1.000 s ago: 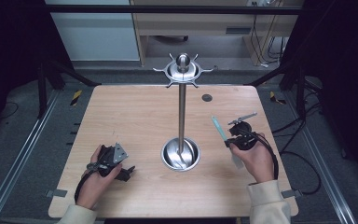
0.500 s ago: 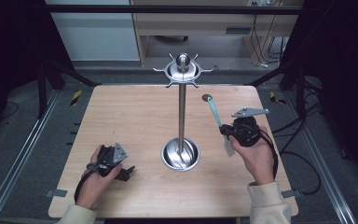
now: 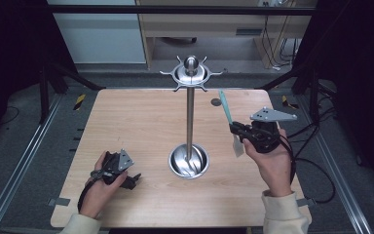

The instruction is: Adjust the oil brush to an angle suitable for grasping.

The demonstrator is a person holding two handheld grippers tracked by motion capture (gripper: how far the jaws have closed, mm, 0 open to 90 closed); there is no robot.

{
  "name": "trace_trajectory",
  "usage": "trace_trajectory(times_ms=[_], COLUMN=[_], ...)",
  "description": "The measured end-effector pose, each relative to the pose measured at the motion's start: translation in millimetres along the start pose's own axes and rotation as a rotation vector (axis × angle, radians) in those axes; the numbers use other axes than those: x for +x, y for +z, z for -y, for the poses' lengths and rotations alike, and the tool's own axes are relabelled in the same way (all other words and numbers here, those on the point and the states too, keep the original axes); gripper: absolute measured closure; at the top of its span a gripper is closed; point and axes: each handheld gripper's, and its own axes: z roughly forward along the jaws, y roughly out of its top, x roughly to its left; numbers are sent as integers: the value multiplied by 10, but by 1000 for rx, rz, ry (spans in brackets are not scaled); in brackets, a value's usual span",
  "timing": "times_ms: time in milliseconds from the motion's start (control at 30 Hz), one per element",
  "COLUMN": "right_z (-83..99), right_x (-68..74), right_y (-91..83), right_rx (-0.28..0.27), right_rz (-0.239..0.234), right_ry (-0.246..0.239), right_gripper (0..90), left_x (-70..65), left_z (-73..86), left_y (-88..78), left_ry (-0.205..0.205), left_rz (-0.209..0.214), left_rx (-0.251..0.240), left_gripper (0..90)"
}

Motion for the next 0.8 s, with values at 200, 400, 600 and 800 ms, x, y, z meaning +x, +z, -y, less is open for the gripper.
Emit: trace_trajectory(times_ms=[200,400,600,800], right_z=[-6,-57,-110,-139], right_x=[-25,2,147,311], right_y=[-90,-250,-430,-568], right_rx=[-50,-117,-190,-238], right_rz=[-27,-62,-82,-95], right_ry=[23,23,-24,-83], right_gripper=[824,823,823,823], left_x=[0,3,5,8], left_z=[0,-1,-1,-2], left_y=[-1,-5,-7,-10], left_ry=[-1,2,0,0], left_rz=[0,0,0,1], left_rx=[-1,3,2,2], left_gripper=[31,31,31,31])
